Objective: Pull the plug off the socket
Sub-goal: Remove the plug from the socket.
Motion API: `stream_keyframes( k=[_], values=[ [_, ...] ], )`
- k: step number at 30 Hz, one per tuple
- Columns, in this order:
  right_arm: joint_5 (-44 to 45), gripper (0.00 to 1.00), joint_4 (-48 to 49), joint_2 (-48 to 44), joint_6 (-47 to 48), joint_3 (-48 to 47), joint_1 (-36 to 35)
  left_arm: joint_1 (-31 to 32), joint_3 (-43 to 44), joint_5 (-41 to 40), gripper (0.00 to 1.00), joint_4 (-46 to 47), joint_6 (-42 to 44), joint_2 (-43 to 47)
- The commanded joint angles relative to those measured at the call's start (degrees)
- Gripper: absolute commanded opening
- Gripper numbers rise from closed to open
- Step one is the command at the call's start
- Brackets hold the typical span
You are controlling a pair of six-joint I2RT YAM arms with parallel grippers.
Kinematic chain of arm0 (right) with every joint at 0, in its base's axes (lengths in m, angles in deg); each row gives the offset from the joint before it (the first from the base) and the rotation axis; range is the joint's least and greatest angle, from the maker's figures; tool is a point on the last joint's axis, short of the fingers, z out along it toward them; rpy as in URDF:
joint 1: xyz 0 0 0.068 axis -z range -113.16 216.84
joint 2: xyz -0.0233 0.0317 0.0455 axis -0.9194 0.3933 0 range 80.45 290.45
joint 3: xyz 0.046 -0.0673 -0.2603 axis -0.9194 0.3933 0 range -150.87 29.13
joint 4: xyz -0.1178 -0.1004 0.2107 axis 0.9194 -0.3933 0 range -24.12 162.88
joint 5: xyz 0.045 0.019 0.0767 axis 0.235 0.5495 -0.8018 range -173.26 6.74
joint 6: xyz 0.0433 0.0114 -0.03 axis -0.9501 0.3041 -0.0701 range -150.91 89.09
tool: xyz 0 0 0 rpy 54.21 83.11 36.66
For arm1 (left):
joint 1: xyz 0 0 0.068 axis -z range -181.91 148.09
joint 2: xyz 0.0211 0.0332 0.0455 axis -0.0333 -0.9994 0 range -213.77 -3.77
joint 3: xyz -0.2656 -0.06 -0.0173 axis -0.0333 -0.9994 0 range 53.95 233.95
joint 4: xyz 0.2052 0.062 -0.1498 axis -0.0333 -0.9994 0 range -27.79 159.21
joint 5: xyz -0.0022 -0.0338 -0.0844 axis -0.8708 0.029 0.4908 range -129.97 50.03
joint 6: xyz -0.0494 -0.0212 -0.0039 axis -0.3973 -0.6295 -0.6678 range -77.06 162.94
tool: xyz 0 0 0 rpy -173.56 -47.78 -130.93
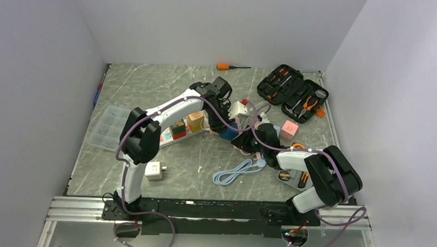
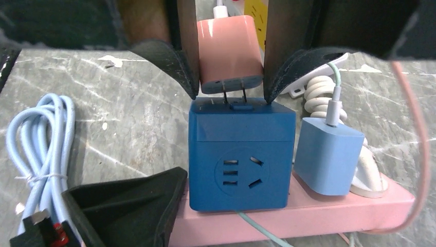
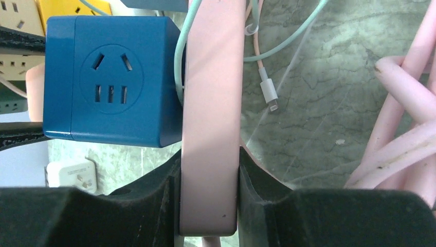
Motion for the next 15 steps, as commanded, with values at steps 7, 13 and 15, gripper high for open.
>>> stream_keyframes(
  k=[7, 13, 15],
  values=[
    [-2.59, 0.0, 7.58, 0.43, 4.82, -1.7, -0.47, -0.14, -2.7, -4.75, 0.0, -2.79, 6.43, 3.74],
    [-1.53, 0.0, 6.04, -0.18, 6.19, -1.6, -0.35, -0.22, 1.81, -7.62, 0.0, -3.69, 8.21, 2.31],
    [-0.74, 0.0, 5.0, -0.59, 6.91, -1.46, -0.51, -0.26, 2.26, -8.9, 0.0, -4.26, 9.1, 2.92]
  ],
)
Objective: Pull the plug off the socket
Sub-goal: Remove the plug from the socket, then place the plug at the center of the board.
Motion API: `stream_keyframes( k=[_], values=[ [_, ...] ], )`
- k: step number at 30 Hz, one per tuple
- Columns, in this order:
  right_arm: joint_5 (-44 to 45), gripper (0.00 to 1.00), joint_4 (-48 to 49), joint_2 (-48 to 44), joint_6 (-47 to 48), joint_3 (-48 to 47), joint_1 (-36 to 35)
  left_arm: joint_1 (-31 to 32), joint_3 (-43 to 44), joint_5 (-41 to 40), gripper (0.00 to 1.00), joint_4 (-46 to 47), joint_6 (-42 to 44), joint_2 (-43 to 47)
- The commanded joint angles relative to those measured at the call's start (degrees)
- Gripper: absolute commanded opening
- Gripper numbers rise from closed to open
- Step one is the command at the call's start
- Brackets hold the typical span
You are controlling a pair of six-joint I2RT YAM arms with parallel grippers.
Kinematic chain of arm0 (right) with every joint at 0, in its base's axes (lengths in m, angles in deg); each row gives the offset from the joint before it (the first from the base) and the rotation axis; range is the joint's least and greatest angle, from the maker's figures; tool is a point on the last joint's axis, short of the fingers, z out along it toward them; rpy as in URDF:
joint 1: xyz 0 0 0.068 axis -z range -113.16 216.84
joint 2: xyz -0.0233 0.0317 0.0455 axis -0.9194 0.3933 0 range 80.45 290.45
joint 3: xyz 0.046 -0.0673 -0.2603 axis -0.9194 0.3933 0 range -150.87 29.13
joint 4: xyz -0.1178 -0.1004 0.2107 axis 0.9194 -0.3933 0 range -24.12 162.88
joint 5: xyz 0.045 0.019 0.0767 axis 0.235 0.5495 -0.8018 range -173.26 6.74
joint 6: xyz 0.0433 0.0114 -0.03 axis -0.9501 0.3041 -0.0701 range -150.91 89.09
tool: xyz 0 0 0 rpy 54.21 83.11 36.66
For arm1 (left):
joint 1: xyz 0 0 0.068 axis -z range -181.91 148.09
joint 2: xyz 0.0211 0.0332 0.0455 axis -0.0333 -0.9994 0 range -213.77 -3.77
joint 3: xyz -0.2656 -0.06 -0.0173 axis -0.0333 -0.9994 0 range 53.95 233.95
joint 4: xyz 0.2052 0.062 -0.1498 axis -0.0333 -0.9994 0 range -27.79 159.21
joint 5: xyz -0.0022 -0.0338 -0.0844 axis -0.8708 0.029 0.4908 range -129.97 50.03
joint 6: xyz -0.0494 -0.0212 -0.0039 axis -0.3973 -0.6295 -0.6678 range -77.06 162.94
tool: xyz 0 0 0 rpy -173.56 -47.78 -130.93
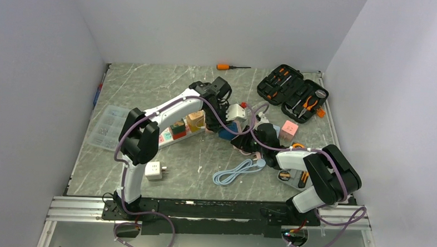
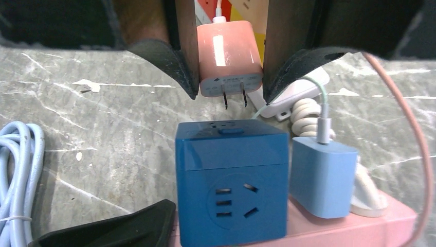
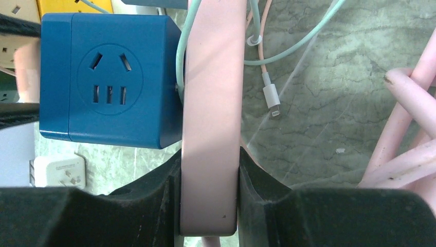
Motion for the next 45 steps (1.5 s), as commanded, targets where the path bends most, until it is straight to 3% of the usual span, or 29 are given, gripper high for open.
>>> stream_keyframes(
  k=[1, 15, 20, 24, 29, 33, 42, 45],
  values=[
    [0.39, 0.0, 2.76, -2.13, 3.58, -1.35, -0.31, -0.26, 3.36, -3.41, 0.0, -1.37, 3.66, 2.23],
    [3.99, 0.0, -1.97, -6.29, 6.17, 0.34, 0.5, 0.04, -6.98, -1.26, 0.0, -3.62, 1.07, 17.05],
    [4.63, 0.0, -3.6, -7.09, 6.71, 1.2, -0.01, -0.36, -2.88, -4.38, 0.0, 1.96, -0.56, 18.29],
    [5.19, 0.0, -4.25, -7.77, 6.7, 1.81, -0.07, -1.68, 5.01, -7.78, 0.0, 4.96, -1.38, 16.16],
    [5.68, 0.0, -5.62, -8.71, 6.98, 1.79, -0.99, -2.98, 7.87, -15.98, 0.0, 16.5, 2.18, 15.27],
    [6.05, 0.0, -4.77, -9.43, 6.5, 2.58, -2.09, -5.2, 11.53, -16.99, 0.0, 22.06, 1.35, 11.81],
    [6.86, 0.0, -4.67, -12.09, 6.7, 3.49, -4.73, -7.83, 23.72, -8.81, 0.0, 11.76, -4.08, -7.75],
    [7.24, 0.0, -5.35, -13.55, 6.91, 3.65, -5.09, -7.89, 23.56, -7.82, 0.0, 11.57, -4.28, -11.38]
  ],
)
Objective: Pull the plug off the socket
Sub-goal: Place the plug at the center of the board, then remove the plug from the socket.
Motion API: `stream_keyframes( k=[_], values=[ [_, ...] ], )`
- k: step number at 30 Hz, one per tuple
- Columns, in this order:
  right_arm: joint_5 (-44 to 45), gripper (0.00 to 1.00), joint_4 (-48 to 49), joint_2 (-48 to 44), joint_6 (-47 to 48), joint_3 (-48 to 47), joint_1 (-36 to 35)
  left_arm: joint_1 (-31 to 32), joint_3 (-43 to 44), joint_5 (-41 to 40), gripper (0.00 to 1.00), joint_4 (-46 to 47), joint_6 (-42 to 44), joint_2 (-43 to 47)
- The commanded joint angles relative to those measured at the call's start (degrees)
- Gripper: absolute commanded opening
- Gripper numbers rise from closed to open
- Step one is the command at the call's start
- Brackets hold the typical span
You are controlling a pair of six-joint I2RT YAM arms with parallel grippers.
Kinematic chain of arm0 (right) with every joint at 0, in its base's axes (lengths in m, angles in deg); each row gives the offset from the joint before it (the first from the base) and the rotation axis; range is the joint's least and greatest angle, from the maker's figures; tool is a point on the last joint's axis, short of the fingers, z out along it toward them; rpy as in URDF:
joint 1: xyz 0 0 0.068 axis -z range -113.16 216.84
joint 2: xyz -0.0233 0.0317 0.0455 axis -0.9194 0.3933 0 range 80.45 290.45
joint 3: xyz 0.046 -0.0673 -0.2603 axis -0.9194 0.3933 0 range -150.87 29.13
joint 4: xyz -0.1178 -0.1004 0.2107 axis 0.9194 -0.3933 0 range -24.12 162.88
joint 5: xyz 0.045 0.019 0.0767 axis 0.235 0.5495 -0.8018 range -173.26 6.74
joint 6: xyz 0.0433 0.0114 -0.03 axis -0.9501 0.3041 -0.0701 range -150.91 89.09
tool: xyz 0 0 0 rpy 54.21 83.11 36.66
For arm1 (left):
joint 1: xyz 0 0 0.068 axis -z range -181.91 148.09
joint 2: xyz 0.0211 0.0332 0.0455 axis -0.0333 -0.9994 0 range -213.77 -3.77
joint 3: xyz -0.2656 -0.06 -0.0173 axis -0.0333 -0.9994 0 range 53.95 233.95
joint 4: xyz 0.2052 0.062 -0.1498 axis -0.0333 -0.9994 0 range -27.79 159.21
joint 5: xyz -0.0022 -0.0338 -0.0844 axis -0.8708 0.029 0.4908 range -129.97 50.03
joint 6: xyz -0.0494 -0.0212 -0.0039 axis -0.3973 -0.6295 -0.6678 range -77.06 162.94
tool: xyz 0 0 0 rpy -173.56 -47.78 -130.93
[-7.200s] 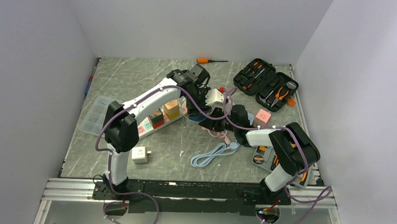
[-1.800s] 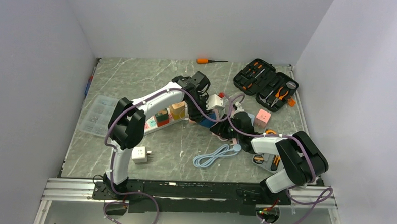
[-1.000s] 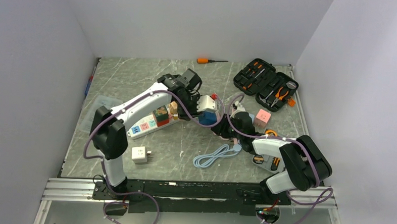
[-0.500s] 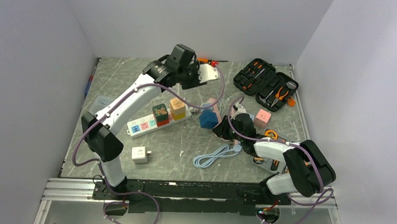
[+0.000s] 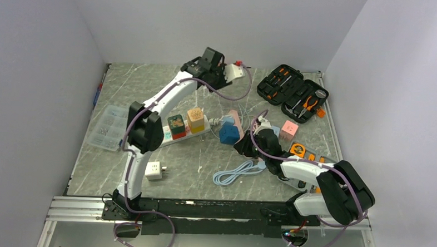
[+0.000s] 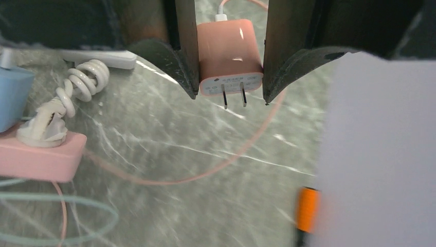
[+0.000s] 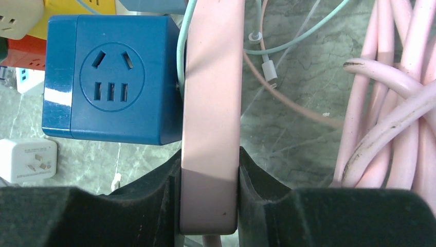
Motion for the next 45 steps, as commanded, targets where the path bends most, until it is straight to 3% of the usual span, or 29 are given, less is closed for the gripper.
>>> stream_keyframes(
  k=[1, 7, 11, 14, 15, 16, 17, 25, 31, 34, 40, 45],
  values=[
    [0.09, 0.0, 0.75, -3.97, 1.37, 0.25, -1.13, 0.18, 0.93, 3.26, 0.0, -3.54, -1.81, -4.66],
    [-0.67, 0.0, 0.31, -5.25, 1.51, -0.93, -1.6, 0.11, -3.3, 5.26, 0.01, -1.93, -2.76, -7.82],
    [-0.63, 0.0, 0.41, -5.95, 1.29, -1.05, -1.98, -0.09, -5.13, 8.74, 0.42, -2.89, -4.21, -8.87],
    [-0.52, 0.0, 0.26, -6.12, 1.37, -1.05, -2.0, -0.09, -10.19, 10.47, 0.62, 0.16, -4.03, -6.61],
    [-0.44, 0.0, 0.19, -6.05, 1.44, -1.1, -2.1, -0.08, -11.62, 10.85, 0.73, 0.95, -3.61, -5.75],
    [-0.35, 0.0, 0.08, -6.02, 1.46, -1.09, -2.07, -0.08, -12.28, 11.27, 0.9, 1.13, -3.26, -5.1],
    [-0.21, 0.0, 0.06, -6.04, 1.51, -1.13, -2.13, -0.12, -12.26, 11.55, 0.98, 0.9, -3.14, -4.6],
    [0.85, 0.0, -0.78, -5.56, 2.98, -1.33, -2.09, -3.27, -9.41, 16.1, 0.99, -4.95, -1.74, 4.17],
    [1.72, 0.0, -0.53, -7.18, 4.52, -1.27, -2.59, -4.84, -11.65, 27.93, 0.99, -10.64, 0.18, 13.42],
    [0.8, 0.0, 0.38, -7.71, 4.38, -2.16, -2.97, -4.47, -12.04, 32.51, 0.99, -12.73, 0.39, 13.11],
    [-10.78, 0.0, 6.88, -6.94, -5.0, -2.1, 1.15, -4.13, -11.57, 32.07, 0.99, -16.35, 1.32, 11.43],
    [-20.05, 0.0, 15.89, -5.41, -14.53, 0.02, 6.48, -4.12, -21.7, 26.83, 0.99, -8.8, 1.76, 17.91]
  ],
)
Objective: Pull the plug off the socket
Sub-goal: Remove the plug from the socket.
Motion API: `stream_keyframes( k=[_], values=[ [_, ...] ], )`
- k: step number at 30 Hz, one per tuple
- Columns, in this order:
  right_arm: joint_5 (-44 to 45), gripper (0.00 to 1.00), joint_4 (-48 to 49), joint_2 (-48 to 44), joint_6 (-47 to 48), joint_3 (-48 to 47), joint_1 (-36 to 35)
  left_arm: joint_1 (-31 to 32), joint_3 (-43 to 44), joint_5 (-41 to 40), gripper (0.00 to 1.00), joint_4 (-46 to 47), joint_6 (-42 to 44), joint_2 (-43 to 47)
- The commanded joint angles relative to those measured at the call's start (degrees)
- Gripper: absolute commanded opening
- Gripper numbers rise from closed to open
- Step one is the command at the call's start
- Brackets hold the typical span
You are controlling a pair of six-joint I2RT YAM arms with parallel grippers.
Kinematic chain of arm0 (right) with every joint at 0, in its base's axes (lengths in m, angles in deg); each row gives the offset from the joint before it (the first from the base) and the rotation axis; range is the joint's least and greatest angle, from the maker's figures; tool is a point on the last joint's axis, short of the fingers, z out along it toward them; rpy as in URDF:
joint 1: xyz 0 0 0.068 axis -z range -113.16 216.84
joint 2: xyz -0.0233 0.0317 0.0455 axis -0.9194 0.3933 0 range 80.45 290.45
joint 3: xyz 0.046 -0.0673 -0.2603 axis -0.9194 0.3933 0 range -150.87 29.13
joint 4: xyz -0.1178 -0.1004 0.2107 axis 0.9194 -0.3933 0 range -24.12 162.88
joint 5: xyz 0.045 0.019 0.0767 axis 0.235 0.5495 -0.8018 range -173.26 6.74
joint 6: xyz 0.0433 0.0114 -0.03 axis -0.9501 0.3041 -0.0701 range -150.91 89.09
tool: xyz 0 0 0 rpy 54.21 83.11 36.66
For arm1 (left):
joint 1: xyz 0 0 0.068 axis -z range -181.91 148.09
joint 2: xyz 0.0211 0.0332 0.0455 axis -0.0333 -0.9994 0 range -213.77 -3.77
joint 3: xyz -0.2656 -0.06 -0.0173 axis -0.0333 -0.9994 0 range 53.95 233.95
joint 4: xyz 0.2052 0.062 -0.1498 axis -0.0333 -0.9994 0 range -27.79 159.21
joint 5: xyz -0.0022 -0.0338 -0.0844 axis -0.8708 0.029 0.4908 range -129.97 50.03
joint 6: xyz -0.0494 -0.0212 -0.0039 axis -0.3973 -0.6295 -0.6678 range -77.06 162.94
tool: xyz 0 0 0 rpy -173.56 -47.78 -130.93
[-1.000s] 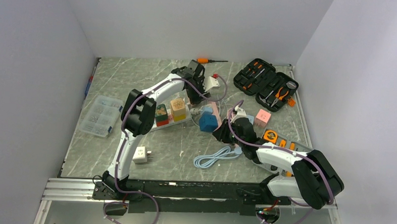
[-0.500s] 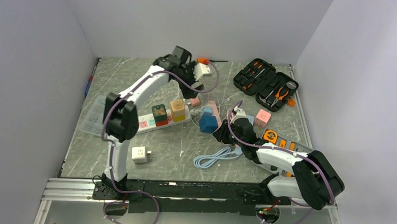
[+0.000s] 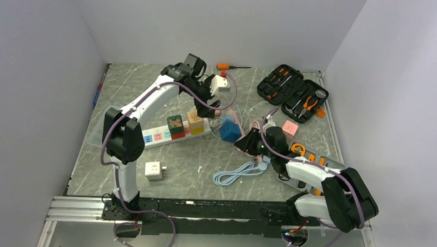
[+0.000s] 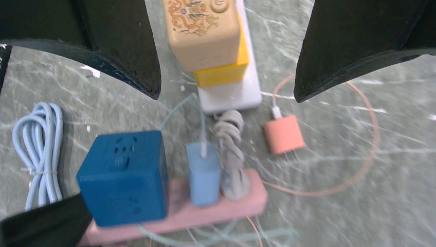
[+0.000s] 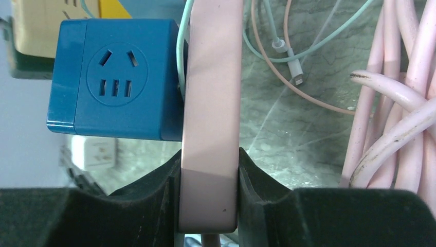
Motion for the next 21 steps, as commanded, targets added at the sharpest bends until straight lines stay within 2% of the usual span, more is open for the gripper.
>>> stream_keyframes(
  k=[1, 9, 16, 21],
  values=[
    [-13.3, 0.0, 19.04, -0.04, -10.28, -0.67, 3.27, -0.19, -8.61, -4.15, 0.99, 5.69, 1.06, 7.08],
    [-21.8, 0.0, 29.23, 3.67, -16.29, -1.81, 4.12, 0.99, -21.41, -9.37, 0.99, 17.87, -2.46, 11.8],
    [-25.1, 0.0, 33.32, 5.04, -18.37, -2.22, 4.09, 1.48, -19.82, -2.74, 0.99, 20.56, -6.52, 8.82],
    [-26.95, 0.0, 36.18, 6.34, -20.01, -2.84, 4.46, 3.49, -20.64, -2.73, 0.99, 19.67, -3.71, 6.21]
  ],
)
